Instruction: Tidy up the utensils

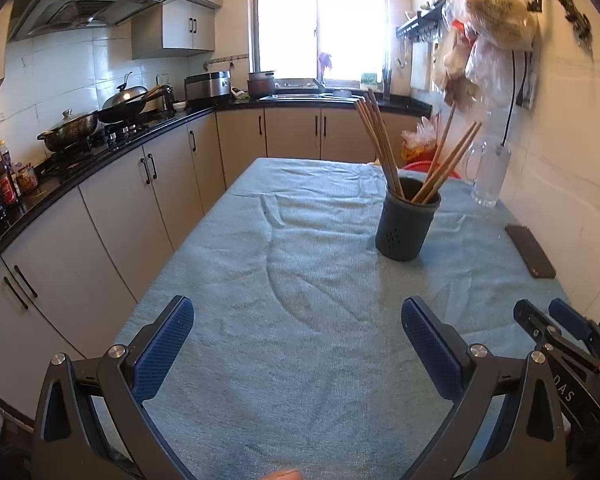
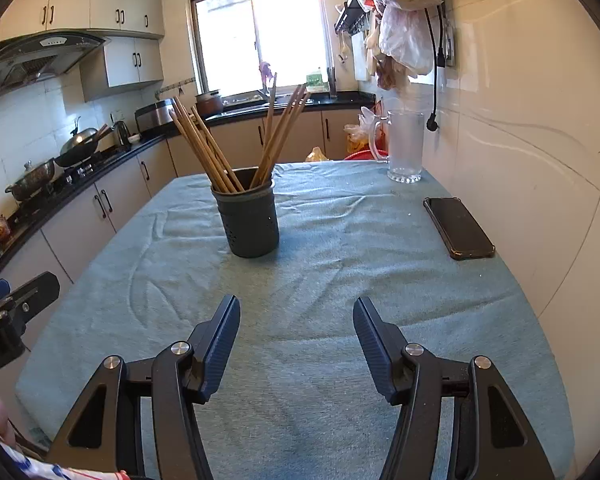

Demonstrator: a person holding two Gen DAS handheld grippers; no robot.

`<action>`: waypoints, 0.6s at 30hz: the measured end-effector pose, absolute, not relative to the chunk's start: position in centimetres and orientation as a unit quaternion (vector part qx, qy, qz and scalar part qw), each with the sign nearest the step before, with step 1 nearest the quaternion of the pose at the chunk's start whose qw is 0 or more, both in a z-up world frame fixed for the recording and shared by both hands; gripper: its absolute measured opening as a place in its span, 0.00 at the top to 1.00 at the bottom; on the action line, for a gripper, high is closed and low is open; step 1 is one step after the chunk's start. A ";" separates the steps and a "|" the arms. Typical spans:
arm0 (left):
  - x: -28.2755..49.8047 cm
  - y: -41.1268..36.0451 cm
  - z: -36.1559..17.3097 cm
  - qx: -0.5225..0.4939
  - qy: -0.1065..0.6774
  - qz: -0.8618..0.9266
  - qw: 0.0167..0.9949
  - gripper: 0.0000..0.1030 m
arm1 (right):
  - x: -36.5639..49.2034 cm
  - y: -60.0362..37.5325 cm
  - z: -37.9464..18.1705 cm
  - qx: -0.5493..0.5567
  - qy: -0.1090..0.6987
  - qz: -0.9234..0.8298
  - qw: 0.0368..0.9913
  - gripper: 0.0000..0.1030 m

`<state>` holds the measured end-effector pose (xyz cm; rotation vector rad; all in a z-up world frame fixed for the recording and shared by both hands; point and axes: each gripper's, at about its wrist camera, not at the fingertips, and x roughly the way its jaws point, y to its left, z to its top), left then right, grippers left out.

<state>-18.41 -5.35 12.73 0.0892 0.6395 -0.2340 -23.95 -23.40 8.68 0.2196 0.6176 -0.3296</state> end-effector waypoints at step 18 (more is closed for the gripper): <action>-17.4 -6.1 10.7 0.063 0.336 -0.118 0.932 0.00 | -23.4 -22.9 7.8 0.064 0.295 -0.191 0.934 0.38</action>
